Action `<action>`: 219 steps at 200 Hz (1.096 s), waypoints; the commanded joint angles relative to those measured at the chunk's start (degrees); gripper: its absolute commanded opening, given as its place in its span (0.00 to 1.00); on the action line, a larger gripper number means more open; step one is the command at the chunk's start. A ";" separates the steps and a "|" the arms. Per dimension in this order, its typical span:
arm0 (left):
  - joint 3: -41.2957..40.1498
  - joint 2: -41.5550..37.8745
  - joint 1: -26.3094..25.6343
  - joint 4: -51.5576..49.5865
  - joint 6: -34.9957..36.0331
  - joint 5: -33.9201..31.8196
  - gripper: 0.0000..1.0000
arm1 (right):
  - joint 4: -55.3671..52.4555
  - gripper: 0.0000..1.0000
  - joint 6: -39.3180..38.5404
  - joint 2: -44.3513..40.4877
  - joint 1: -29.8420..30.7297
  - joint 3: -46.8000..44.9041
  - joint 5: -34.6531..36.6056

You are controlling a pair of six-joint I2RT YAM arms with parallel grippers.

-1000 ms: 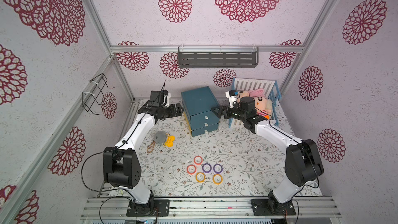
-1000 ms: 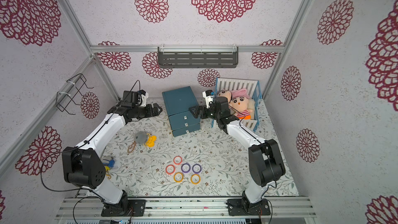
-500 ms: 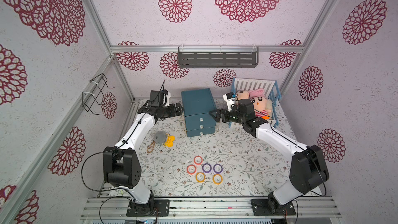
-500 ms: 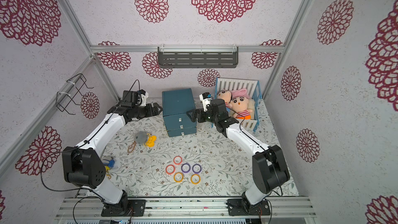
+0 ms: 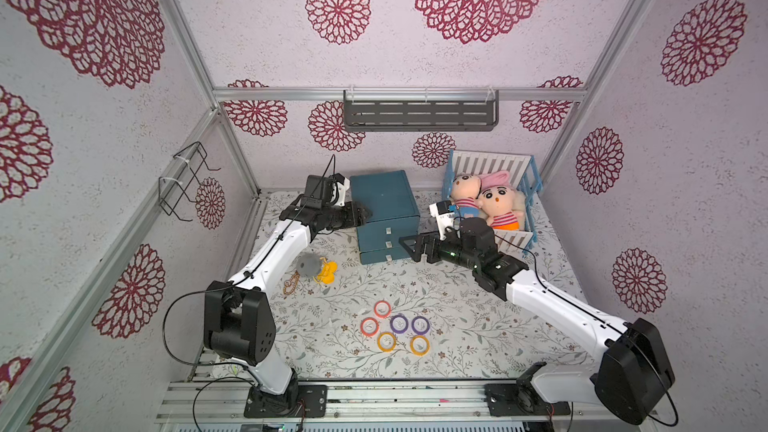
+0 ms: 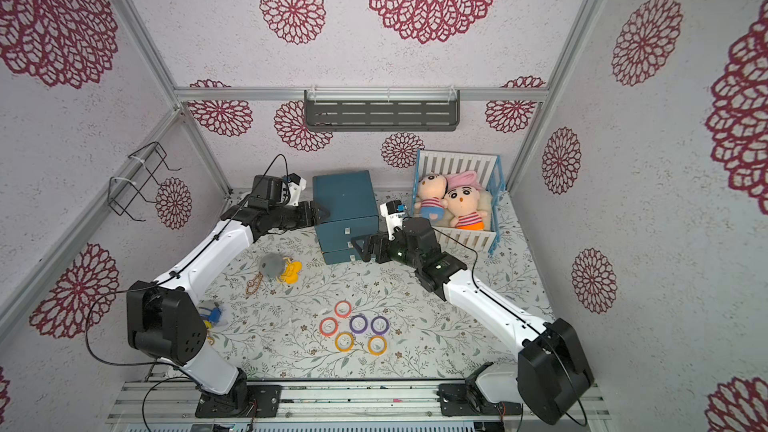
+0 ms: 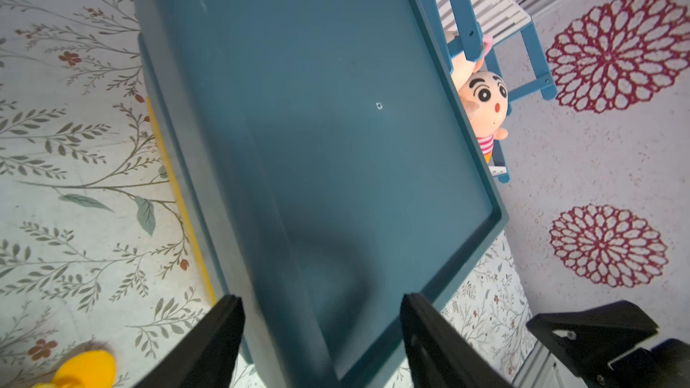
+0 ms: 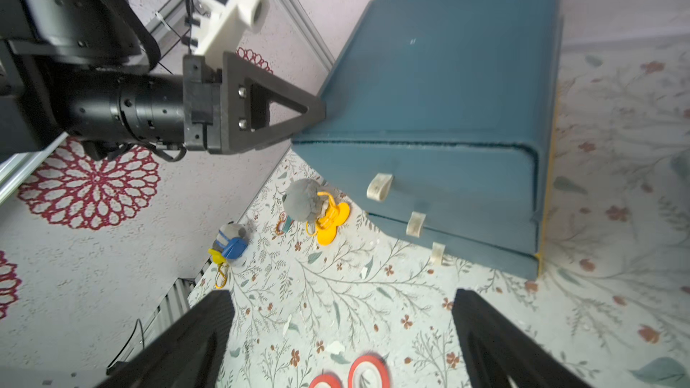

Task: Place the transparent tape into the drawer according to color
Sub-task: Move the storage box to the center of the board, then open the drawer in the storage box.

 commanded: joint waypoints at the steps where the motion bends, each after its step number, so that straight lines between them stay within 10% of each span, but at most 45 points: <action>1: -0.48 1.17 -0.42 2.20 -1.31 1.30 0.64 | 6.65 0.99 3.49 0.23 0.80 0.37 0.18; 219: -2.25 -0.12 -3.07 3.20 -2.31 0.61 0.60 | 32.46 0.50 32.70 13.07 1.00 -5.85 5.30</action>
